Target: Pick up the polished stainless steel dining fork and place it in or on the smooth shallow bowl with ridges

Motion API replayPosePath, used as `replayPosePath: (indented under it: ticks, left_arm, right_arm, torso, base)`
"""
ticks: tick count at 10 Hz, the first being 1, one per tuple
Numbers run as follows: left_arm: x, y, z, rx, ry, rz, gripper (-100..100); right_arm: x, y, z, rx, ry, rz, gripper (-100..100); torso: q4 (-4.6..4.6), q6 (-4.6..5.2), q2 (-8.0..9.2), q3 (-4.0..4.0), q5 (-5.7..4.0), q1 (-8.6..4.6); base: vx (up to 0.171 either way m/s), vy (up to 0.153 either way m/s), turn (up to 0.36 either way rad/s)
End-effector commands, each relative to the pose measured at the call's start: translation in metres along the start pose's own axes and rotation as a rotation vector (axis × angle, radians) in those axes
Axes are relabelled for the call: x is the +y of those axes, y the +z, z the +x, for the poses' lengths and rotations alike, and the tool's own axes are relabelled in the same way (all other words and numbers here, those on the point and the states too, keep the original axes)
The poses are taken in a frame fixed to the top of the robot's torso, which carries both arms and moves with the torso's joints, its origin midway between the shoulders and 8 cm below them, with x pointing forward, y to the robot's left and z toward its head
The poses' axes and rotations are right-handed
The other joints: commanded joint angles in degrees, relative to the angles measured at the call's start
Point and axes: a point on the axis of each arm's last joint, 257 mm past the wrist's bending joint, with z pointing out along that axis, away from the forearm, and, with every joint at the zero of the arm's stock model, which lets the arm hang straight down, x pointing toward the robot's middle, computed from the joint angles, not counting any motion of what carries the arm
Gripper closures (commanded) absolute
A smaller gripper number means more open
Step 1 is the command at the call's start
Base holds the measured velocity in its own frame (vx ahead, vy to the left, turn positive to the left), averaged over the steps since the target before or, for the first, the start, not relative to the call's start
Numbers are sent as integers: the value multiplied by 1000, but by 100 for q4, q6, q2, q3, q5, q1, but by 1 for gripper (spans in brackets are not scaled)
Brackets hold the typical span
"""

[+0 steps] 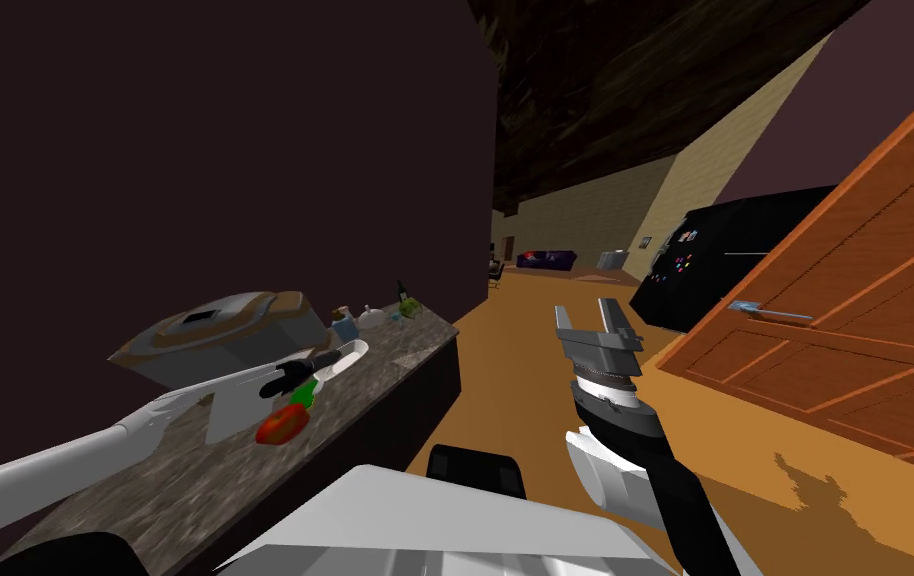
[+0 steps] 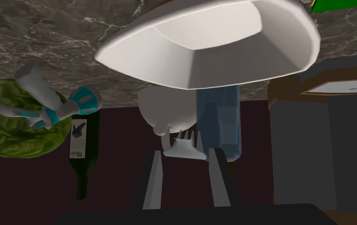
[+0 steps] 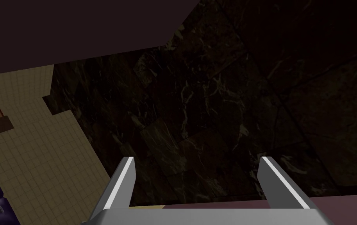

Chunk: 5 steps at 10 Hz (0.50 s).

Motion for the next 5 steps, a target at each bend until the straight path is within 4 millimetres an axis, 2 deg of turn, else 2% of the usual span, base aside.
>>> replayPosePath:
  ticks: [1,5]
  left_arm:
    - [7,2,5,17,-31,-9,100]
    - [29,5,20,65,-115,-44,100]
  right_arm:
    - [0,0,0,0,0,0,0]
    - [0,0,0,0,0,0,0]
  torso:
    - [0,0,0,0,0,0]
    - [-1,-1,-10,-5,3,7]
  base:
    - [-17,107,-200]
    - [-32,117,-203]
